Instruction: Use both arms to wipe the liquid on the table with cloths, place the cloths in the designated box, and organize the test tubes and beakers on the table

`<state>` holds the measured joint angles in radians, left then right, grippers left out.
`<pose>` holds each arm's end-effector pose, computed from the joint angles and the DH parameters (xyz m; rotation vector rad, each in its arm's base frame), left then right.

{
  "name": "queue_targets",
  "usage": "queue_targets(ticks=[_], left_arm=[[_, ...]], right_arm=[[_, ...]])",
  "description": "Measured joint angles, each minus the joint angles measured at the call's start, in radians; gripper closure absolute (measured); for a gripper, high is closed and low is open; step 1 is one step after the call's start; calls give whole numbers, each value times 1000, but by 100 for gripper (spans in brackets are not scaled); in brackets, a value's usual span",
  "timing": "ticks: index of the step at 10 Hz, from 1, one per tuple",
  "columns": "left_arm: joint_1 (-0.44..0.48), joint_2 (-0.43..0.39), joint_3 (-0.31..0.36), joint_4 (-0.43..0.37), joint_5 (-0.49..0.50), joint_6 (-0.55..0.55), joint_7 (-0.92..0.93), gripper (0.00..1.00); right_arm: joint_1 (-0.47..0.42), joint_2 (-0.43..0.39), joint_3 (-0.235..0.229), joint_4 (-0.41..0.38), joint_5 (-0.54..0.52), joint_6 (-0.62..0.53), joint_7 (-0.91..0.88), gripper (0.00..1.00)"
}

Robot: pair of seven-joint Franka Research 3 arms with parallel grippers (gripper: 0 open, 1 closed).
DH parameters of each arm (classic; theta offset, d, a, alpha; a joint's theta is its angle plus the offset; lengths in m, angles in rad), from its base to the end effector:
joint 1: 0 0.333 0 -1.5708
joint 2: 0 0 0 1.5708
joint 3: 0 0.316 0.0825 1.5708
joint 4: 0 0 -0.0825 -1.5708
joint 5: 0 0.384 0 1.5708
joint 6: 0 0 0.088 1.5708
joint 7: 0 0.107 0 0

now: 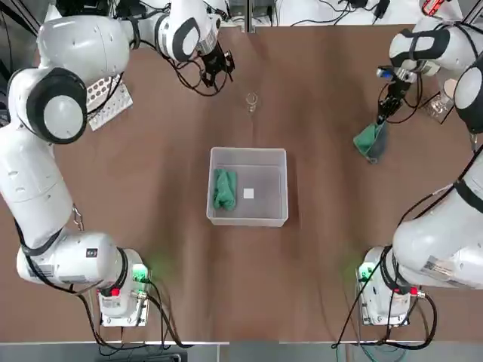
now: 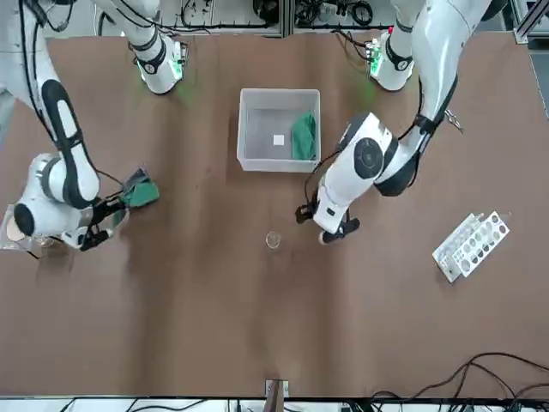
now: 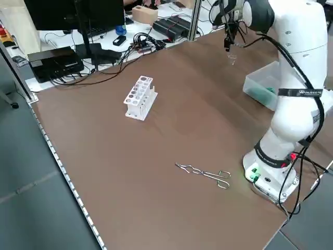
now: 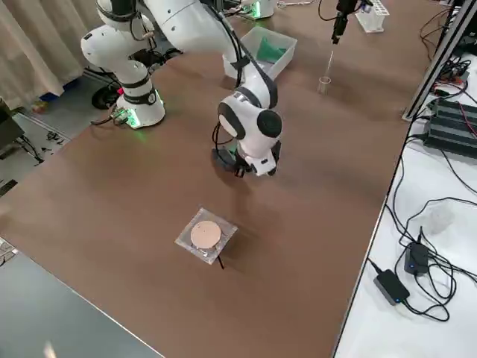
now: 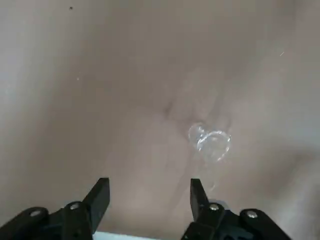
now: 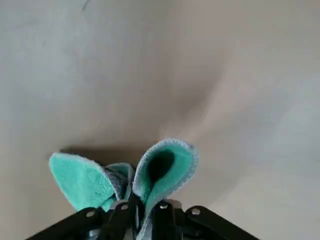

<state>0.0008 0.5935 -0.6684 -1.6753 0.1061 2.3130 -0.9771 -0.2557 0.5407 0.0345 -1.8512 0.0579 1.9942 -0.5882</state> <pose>0.5780 -0.3744 0.3347 2.7893 0.5072 -0.1073 0.5814 -0.1278 0.2042 -2.8438 -0.4753 0.4961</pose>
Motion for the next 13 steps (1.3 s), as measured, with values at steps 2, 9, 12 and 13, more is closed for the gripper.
queue_targets(ticks=[2, 9, 12, 13], left_arm=[[-9, 38, -4, 26, 0, 28, 13, 29], [-56, 104, -6, 76, 0, 90, 16, 37], [-60, 104, -7, 76, 0, 90, 16, 45], [-63, 106, -7, 76, 0, 90, 16, 46]], right_arm=[[-1, 12, 2, 70, -2, -2, -5, 88], [76, 86, 22, -9, 110, -120, 13, 88], [108, 88, 27, -36, 219, -180, 36, 88], [124, 88, 28, -37, 260, -199, 50, 88]])
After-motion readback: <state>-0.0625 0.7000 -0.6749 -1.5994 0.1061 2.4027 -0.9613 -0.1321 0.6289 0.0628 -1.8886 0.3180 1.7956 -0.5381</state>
